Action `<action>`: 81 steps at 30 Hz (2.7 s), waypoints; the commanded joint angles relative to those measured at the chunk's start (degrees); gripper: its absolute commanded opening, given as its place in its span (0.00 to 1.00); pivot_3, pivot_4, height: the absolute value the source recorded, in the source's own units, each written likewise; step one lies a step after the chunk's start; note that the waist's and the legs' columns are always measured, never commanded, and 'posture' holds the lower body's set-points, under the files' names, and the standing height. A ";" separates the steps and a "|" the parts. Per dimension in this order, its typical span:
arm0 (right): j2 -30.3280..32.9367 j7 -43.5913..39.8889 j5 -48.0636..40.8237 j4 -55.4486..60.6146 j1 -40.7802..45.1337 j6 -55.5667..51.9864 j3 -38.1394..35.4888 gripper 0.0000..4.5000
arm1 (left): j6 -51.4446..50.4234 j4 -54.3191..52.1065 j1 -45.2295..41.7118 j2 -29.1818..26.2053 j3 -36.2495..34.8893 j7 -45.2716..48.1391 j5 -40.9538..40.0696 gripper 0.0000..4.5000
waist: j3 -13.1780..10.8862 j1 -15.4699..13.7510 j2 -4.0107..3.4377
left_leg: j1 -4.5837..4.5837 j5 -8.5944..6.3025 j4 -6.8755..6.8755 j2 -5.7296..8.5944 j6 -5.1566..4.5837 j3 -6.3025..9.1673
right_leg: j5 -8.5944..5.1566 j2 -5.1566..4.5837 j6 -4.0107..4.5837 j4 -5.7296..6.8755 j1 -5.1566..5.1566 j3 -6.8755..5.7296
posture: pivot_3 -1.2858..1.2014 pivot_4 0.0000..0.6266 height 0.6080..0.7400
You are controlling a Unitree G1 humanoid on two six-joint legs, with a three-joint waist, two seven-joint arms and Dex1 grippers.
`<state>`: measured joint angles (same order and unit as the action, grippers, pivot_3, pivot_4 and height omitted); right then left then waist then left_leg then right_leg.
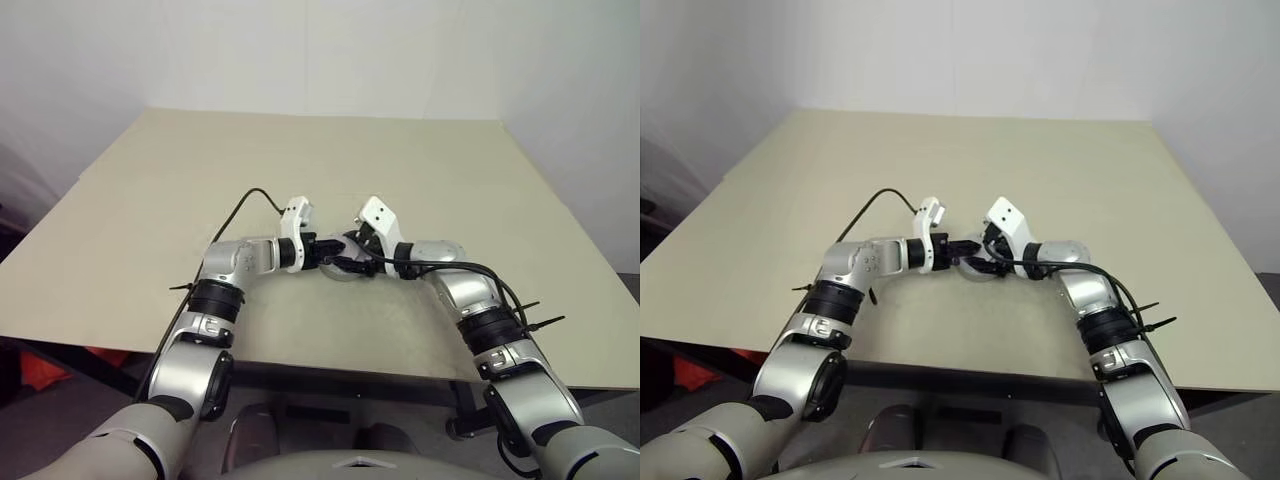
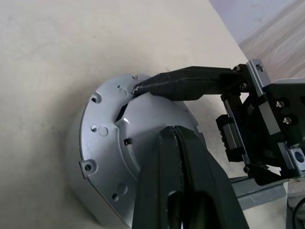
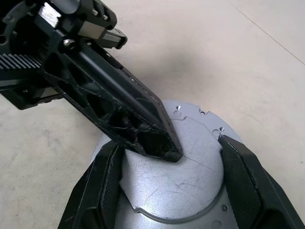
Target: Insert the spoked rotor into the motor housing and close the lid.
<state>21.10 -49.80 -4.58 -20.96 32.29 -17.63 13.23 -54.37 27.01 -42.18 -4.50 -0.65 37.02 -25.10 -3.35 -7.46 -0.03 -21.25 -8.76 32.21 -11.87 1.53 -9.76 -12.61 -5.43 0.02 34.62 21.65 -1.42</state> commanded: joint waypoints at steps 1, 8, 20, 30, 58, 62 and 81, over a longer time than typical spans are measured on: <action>0.65 0.54 1.27 -3.56 -0.68 -2.48 0.19 0.68 | -2.80 -1.05 0.09 -0.17 -0.16 -0.40 -0.83 0.01 | 0.00 0.08 0.00 | 0.04 0.00 -0.01 0.00 0.00 0.00 | 0.00 0.00 0.00 -0.01 -0.04 0.00 | 0.52 0.00 1.00; 1.19 -1.17 0.54 -1.59 -0.96 -2.37 0.16 1.00 | -6.63 -1.46 -0.41 -0.41 -0.56 -0.52 -2.14 0.00 | -0.01 0.20 0.00 | 0.04 -0.03 -0.11 0.00 -0.04 0.00 | -0.01 0.00 -0.01 -0.21 -0.11 0.00 | 0.52 0.00 1.00; 3.88 -6.83 -3.81 4.97 -0.99 -2.64 -3.16 1.00 | -9.45 -1.74 -1.02 -0.57 -0.81 -0.87 -3.33 0.00 | -0.01 0.30 0.00 | -0.01 -0.04 -0.64 0.01 -0.06 -0.04 | 0.23 0.05 0.38 -0.86 -0.15 -0.05 | 0.52 0.00 1.00; 7.43 -3.77 -8.03 2.61 2.65 -10.35 -11.24 1.00 | -9.12 -2.19 -0.59 -1.01 -0.25 -0.79 -3.30 0.00 | -0.05 0.36 -0.05 | -0.15 -0.05 -0.66 0.02 -0.10 -0.05 | 0.25 0.07 0.41 -0.89 -0.04 -0.10 | 0.52 0.00 1.00; -0.53 10.53 -28.31 -1.15 4.24 -55.80 -29.31 1.00 | -7.19 -6.50 2.86 -2.86 1.59 -1.17 -3.02 0.00 | -0.02 0.34 -0.18 | 0.06 0.20 -0.79 0.00 0.32 -0.09 | 0.26 0.08 0.43 -0.83 -0.11 -0.10 | 0.52 0.00 1.00; -3.29 12.24 -29.77 0.70 4.29 -57.90 -30.01 1.00 | -7.15 -6.98 3.14 -3.06 1.51 -1.39 -3.02 0.00 | -0.01 0.19 -0.20 | 0.11 0.33 -0.99 0.00 0.54 -0.08 | 0.27 0.11 0.44 -0.83 -0.07 -0.10 | 0.52 0.00 1.00; -13.09 17.94 -34.03 -0.35 8.27 -62.58 -36.90 1.00 | -6.67 -7.76 3.94 -4.24 0.77 -2.07 -3.05 0.00 | 0.00 0.58 -0.22 | 0.00 0.44 -1.13 -0.04 0.71 -0.11 | 0.30 0.20 0.46 -0.80 0.24 -0.07 | 0.52 0.00 1.00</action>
<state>10.03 -30.44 -34.22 -22.76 37.64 -78.99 -24.04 -60.92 18.77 -38.97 -8.25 -0.19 36.03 -29.17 -3.36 -6.87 -0.25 -21.24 -8.32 31.08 -11.91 2.24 -9.87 -12.31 -5.23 0.49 33.82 21.90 -1.48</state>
